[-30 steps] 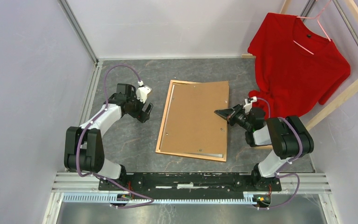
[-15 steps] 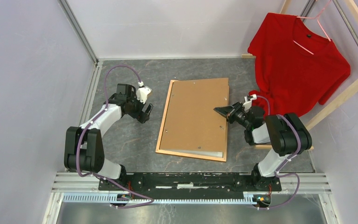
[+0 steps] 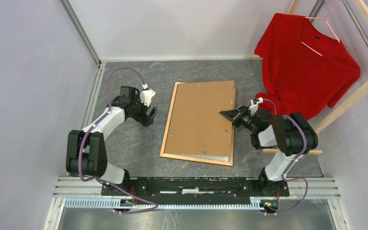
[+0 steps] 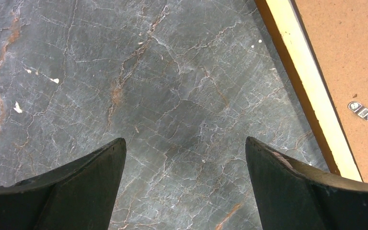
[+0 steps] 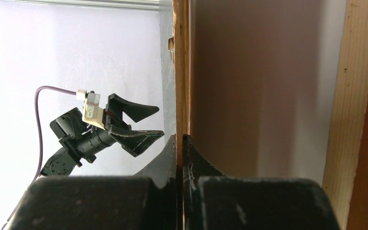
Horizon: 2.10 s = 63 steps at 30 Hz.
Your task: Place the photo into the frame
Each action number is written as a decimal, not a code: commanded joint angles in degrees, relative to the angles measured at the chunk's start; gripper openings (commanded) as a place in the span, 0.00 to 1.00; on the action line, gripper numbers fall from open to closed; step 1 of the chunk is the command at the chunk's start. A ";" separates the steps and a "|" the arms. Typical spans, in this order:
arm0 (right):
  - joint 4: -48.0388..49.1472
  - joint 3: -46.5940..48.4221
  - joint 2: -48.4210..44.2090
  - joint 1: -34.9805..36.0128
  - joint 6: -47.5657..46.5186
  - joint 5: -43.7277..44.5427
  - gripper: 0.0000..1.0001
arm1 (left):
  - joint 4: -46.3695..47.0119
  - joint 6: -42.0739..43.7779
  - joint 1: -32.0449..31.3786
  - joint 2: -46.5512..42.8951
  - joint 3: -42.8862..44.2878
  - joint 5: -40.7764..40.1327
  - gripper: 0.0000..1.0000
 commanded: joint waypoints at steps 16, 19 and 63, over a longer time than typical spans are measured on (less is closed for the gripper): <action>6.72 0.14 -1.99 0.92 1.29 -1.52 0.00 | 0.41 1.56 -0.38 0.51 0.42 0.03 1.00; 6.49 0.16 -1.53 0.97 0.78 -0.76 0.00 | 0.41 1.67 -0.38 0.33 0.23 0.01 1.00; -76.23 28.81 -14.98 15.34 -45.88 32.99 0.98 | 0.83 1.77 -0.38 -0.63 -1.40 -0.19 1.00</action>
